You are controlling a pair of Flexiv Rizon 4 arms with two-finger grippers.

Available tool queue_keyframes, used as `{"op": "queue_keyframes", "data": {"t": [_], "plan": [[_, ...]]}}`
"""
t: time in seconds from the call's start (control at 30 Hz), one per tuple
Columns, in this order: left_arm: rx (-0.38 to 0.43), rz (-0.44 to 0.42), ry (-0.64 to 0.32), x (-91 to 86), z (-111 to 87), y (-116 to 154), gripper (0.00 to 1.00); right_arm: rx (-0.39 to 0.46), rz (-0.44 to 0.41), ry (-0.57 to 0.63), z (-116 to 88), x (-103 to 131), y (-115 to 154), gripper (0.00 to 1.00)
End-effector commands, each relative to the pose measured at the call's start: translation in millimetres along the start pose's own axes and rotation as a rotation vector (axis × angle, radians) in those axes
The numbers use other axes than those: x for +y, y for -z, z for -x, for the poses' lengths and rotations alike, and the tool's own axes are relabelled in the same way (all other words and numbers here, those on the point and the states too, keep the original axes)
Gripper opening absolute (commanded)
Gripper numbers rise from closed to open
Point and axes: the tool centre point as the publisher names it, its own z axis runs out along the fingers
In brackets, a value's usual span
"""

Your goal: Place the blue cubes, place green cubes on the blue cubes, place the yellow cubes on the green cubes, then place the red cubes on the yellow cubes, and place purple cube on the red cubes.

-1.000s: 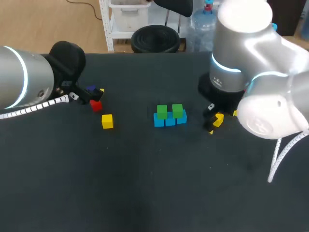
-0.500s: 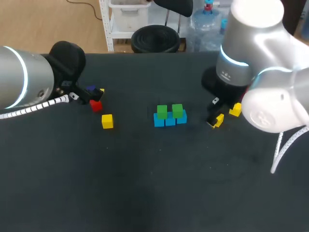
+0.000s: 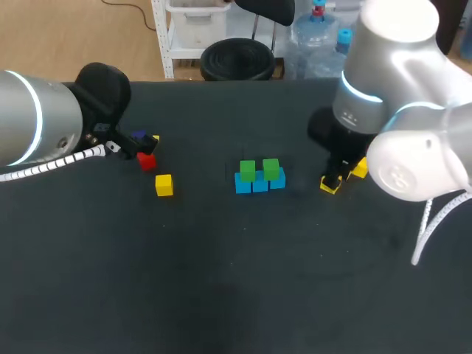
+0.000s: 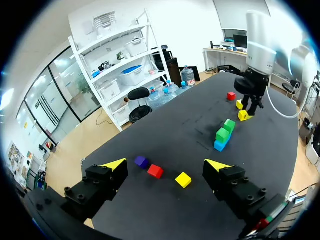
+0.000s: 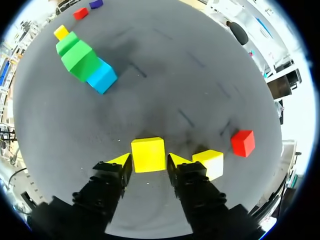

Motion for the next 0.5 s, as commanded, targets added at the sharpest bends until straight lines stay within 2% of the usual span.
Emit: {"op": "queue_keyframes", "data": {"t": [0.03,0.07,0.1,0.27,0.5], "plan": [[-0.003,0.003,0.002,-0.7,-0.6,-1,1.0,0.006,0.002,0.0,1,-1,-2,0.32],[-0.003,0.003,0.002,-0.7,-0.6,-1,1.0,0.006,0.002,0.0,1,-1,-2,0.13],[-0.003,0.003,0.002,-0.7,-0.6,-1,1.0,0.006,0.002,0.0,1,-1,-1,0.0],[-0.003,0.003,0.002,-0.7,-0.6,-1,1.0,-0.012,0.016,0.027,-3,2,4,0.0],[-0.003,0.003,0.002,-0.7,-0.6,-1,1.0,-0.043,0.041,0.115,-13,-1,26,0.0]]}}
